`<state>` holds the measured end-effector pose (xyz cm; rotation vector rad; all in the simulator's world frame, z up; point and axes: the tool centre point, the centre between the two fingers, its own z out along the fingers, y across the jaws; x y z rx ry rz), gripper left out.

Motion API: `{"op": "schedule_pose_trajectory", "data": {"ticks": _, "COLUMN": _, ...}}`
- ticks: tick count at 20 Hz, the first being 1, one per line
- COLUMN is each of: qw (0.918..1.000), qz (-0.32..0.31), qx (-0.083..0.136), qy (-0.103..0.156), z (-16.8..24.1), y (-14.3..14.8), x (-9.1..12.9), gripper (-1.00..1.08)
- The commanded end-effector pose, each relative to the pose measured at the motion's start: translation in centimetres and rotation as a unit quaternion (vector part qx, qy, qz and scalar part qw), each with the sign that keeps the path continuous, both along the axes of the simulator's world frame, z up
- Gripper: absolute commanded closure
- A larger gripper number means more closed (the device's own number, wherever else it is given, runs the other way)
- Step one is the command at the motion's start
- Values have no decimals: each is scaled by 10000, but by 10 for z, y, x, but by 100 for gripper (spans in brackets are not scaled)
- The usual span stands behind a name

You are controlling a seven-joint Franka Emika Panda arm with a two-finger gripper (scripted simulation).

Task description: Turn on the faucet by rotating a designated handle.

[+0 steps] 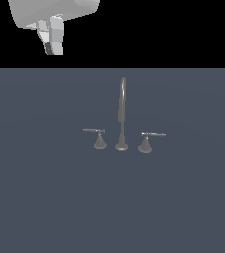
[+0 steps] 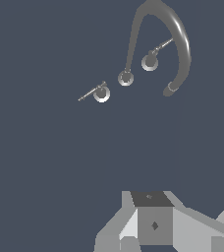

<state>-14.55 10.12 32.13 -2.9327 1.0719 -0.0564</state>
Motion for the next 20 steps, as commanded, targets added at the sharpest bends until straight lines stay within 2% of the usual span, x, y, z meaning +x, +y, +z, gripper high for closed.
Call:
{"op": "schedule_pose_trajectory", "data": {"ticks": 1, "qw": 9997, "qz": -263, "qx": 15, "qy": 7, "z": -13, "y": 5, "x": 10, "gripper": 108}}
{"op": "schedule_pose_trajectory", "data": {"ticks": 10, "qw": 9937, "qz": -1117, "qx": 49, "qy": 40, "z": -58, "y": 16, "x": 45, "gripper": 108}}
{"op": "schedule_pose_trajectory", "data": {"ticks": 20, "qw": 9804, "qz": -1968, "qx": 72, "qy": 74, "z": -102, "y": 20, "x": 82, "gripper": 108}}
